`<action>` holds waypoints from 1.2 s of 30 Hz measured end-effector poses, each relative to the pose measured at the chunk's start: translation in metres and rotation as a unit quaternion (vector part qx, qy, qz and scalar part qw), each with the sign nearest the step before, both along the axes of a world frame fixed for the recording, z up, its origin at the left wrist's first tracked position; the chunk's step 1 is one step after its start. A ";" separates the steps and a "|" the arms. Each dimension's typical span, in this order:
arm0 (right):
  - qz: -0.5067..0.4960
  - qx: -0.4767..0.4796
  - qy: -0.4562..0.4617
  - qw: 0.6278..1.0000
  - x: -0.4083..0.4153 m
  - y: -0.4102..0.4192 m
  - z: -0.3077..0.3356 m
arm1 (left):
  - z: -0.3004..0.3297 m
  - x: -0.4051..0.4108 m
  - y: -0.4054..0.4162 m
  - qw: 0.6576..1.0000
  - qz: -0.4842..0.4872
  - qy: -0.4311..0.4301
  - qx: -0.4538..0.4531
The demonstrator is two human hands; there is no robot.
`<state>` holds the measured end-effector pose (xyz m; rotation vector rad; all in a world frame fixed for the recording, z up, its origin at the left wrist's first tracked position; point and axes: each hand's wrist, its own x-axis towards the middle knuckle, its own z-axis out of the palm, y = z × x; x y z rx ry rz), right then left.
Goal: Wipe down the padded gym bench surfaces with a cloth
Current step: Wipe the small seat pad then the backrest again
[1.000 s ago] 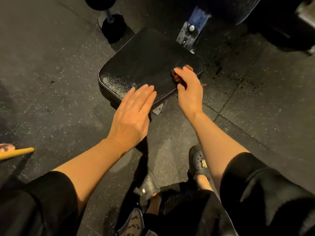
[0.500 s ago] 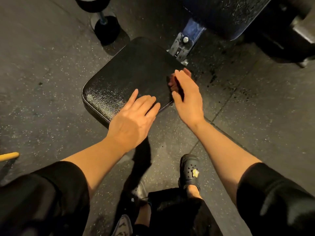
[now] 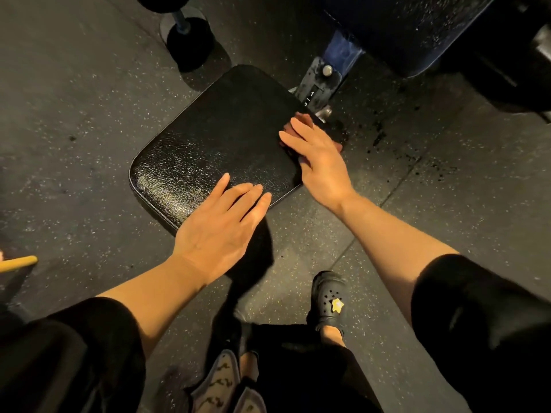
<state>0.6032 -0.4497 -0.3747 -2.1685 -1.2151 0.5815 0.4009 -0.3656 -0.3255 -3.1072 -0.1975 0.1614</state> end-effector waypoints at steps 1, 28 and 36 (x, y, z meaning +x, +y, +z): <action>-0.004 -0.008 -0.012 1.000 0.010 0.001 -0.002 | 0.002 0.000 0.000 1.000 -0.003 0.010 -0.001; -0.411 0.094 0.414 0.807 -0.100 -0.034 0.023 | 0.025 -0.031 -0.031 0.998 0.069 0.012 0.000; -0.468 0.156 0.377 0.784 -0.081 -0.026 0.042 | 0.025 -0.041 -0.030 0.993 0.117 -0.004 -0.001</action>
